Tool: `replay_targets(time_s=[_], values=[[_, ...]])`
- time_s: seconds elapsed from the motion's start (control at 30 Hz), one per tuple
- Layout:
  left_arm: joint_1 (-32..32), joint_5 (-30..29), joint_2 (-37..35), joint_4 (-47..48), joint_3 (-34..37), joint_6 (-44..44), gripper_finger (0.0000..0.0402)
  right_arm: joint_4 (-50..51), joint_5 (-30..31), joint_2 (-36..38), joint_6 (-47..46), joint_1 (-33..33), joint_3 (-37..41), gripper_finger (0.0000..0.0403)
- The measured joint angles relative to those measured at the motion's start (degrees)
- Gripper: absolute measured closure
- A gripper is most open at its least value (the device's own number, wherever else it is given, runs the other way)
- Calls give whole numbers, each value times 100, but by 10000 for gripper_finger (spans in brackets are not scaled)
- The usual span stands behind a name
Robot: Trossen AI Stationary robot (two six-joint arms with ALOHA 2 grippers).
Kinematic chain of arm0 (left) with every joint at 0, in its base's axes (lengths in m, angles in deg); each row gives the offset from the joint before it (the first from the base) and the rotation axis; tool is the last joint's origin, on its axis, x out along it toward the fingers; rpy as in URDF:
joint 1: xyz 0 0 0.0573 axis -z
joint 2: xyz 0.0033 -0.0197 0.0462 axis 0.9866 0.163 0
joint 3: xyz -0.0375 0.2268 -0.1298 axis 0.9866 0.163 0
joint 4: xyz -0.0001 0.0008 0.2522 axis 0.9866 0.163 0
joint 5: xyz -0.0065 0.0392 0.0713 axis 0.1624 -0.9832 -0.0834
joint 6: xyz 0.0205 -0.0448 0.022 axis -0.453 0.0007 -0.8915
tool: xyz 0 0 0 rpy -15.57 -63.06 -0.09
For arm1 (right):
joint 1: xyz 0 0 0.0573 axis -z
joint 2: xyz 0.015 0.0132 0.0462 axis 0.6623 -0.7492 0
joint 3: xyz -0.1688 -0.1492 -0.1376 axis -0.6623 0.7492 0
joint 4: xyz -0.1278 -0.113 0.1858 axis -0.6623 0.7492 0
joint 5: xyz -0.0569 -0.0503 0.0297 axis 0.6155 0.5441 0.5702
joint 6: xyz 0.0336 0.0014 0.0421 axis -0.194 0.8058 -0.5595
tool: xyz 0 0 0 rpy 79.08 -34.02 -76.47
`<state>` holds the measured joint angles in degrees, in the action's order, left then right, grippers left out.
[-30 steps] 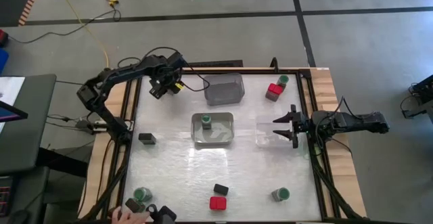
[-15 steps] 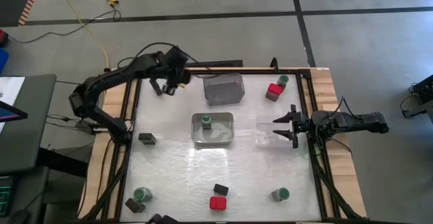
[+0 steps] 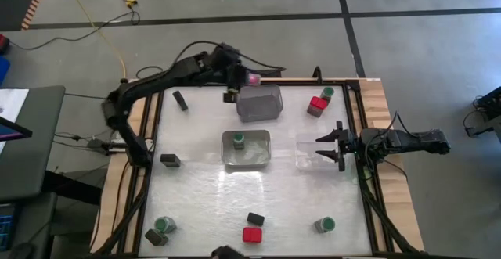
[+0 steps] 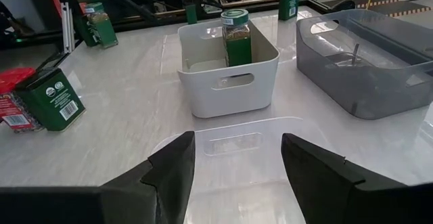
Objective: Sort spices by type
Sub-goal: Put the red spice can into the black bin
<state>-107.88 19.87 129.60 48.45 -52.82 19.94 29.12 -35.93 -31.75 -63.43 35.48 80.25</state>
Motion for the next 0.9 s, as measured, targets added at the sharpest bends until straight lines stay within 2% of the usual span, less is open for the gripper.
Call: replay_targets(time_s=[0.2, 0.43, 0.6, 0.9], values=[[-134, 50, 1353, 1536, -1475, 1111, 185, 0, 0, -2, -2, -2, 2, 154], [-232, 175, 2541, 2651, -2655, 1466, 185, 0, 2, -2, -1, -1, 1, 154], [-234, 205, 2849, 2996, -2733, 1491, 185, 0, 2, -2, -2, 0, 0, 154], [-411, 124, 2830, 3598, -2381, 1400, 185, 0, 2, -2, -2, -1, 0, 154]])
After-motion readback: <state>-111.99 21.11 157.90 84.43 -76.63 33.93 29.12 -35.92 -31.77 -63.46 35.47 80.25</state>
